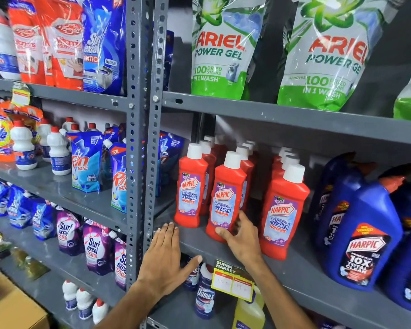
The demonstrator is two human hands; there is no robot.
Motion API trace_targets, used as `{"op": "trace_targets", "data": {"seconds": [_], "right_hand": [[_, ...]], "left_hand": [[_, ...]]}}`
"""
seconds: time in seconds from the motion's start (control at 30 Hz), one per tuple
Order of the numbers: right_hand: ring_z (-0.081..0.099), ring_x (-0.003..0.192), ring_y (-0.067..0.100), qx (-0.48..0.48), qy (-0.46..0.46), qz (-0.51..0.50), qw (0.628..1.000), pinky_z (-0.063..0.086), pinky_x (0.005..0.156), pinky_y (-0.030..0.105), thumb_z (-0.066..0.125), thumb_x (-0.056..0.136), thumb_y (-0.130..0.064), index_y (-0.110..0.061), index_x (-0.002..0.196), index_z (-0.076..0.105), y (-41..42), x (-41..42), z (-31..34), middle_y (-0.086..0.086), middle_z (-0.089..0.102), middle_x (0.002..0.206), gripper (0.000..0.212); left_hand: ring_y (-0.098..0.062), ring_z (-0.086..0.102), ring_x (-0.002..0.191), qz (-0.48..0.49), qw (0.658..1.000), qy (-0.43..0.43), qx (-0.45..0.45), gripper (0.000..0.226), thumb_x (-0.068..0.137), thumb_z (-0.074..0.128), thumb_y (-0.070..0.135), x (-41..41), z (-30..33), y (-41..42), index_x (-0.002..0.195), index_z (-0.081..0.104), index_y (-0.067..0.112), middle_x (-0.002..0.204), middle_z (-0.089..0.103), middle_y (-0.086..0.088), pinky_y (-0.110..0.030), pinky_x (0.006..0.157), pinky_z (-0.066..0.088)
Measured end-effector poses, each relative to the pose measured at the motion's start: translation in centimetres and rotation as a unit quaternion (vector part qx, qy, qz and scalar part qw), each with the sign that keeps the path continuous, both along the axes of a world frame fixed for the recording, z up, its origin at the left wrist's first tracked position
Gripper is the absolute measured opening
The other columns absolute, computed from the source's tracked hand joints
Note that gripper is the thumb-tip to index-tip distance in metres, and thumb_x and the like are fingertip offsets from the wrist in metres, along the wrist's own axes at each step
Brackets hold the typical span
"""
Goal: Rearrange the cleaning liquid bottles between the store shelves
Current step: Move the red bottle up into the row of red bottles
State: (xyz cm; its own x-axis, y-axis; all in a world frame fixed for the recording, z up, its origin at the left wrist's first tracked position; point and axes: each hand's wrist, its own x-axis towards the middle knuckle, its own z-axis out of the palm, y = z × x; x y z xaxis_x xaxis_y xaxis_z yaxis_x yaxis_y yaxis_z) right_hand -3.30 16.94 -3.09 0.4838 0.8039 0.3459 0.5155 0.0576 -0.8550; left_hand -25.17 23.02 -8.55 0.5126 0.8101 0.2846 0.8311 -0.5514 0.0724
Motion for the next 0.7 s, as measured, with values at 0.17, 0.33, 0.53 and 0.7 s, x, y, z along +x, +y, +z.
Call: {"op": "trace_targets", "data": {"seconds": [0.17,0.33,0.53,0.7], "right_hand": [[0.066,0.12,0.012,-0.012,0.014,0.017,1.0,0.055,0.109,0.039,0.092,0.081,-0.025,-0.018,0.148,0.054,-0.1,0.1,0.2,-0.003,0.071,0.134,0.078],[0.068,0.122,0.012,-0.02,0.027,0.017,0.999,0.056,0.109,0.041,0.092,0.081,-0.027,-0.019,0.146,0.054,-0.1,0.1,-0.1,-0.001,0.071,0.136,0.076],[0.063,0.129,0.014,0.001,-0.022,-0.037,0.999,0.052,0.11,0.034,0.094,0.078,-0.031,-0.017,0.154,0.041,-1.9,-0.6,-0.5,0.002,0.063,0.148,0.093],[0.059,0.131,0.015,0.15,-0.168,-0.098,0.969,0.05,0.111,0.039,0.075,0.095,-0.03,-0.026,0.139,0.055,-5.5,-3.9,-3.7,-0.009,0.058,0.139,0.049]], "left_hand": [[-0.026,0.0,0.165,-0.005,1.0,-0.017,0.004,0.127,0.082,-0.002,0.096,0.1,-0.3,0.2,0.166,0.002,0.002,0.177,0.005,-0.017,-0.04,0.133,-0.004],[-0.026,0.001,0.165,-0.006,1.0,-0.023,0.008,0.127,0.082,-0.002,0.097,-0.1,-0.5,0.4,0.166,0.004,0.002,0.177,0.007,-0.017,-0.04,0.133,-0.004],[-0.027,-0.009,0.164,-0.025,0.998,-0.058,0.029,0.114,0.094,0.013,0.09,-0.7,-1.7,-0.7,0.165,-0.005,0.002,0.177,-0.006,-0.017,-0.042,0.134,-0.002],[-0.036,0.013,0.163,-0.072,0.988,-0.12,0.069,0.1,0.102,0.043,0.068,-1.7,-8.0,-4.0,0.163,0.016,-0.006,0.174,0.011,-0.025,-0.049,0.13,0.018]]}}
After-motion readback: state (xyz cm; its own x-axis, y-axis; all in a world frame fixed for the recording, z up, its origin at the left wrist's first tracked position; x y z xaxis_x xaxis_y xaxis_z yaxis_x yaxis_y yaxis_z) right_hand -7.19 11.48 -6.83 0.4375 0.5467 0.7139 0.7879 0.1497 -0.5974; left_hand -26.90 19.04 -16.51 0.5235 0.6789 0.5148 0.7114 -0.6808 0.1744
